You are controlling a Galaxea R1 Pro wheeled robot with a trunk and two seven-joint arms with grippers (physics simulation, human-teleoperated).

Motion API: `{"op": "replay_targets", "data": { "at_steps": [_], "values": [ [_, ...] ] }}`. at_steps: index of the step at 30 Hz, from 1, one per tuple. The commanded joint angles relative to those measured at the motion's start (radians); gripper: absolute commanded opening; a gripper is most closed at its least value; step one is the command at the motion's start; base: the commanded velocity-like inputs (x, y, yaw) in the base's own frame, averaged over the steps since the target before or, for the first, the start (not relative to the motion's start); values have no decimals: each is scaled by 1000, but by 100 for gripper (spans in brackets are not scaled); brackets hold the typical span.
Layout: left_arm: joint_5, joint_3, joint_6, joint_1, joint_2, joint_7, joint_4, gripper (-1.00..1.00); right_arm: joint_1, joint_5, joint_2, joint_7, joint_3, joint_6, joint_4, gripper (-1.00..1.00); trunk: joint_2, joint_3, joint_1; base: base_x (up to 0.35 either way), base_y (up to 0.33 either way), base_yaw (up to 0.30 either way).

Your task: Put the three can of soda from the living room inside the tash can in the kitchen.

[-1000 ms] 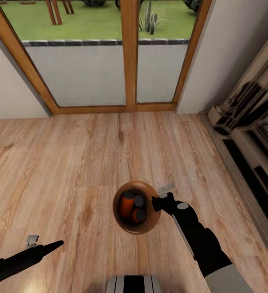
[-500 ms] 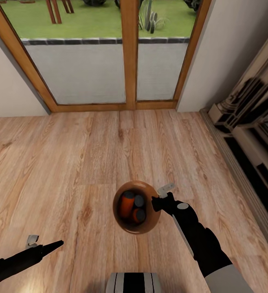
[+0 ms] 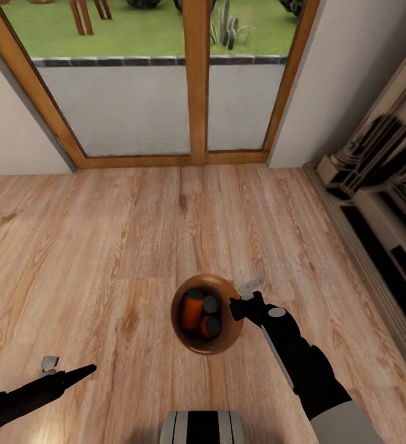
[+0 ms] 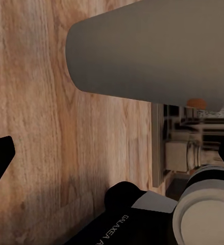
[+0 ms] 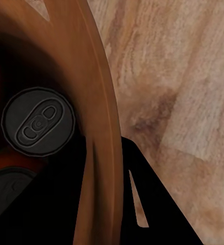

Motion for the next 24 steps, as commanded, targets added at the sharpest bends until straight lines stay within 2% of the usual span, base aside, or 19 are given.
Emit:
{"op": "replay_targets", "data": {
  "at_steps": [1, 5, 20, 24],
  "values": [
    [0, 0, 0, 0, 0, 0, 0, 100, 0, -15, 0, 4, 0, 2, -1, -100, 0, 0, 0, 0, 0, 0],
    [0, 1, 0, 0, 0, 0, 0, 100, 0, -15, 0, 4, 0, 2, -1, -100, 0, 0, 0, 0, 0, 0],
    [0, 0, 0, 0, 0, 0, 0, 100, 0, -15, 0, 4, 0, 2, -1, -100, -105, -47, 57, 0, 0, 0],
    [0, 1, 0, 0, 0, 0, 0, 100, 0, -15, 0, 4, 0, 2, -1, -100, -105, -47, 57, 0, 0, 0]
  ]
}}
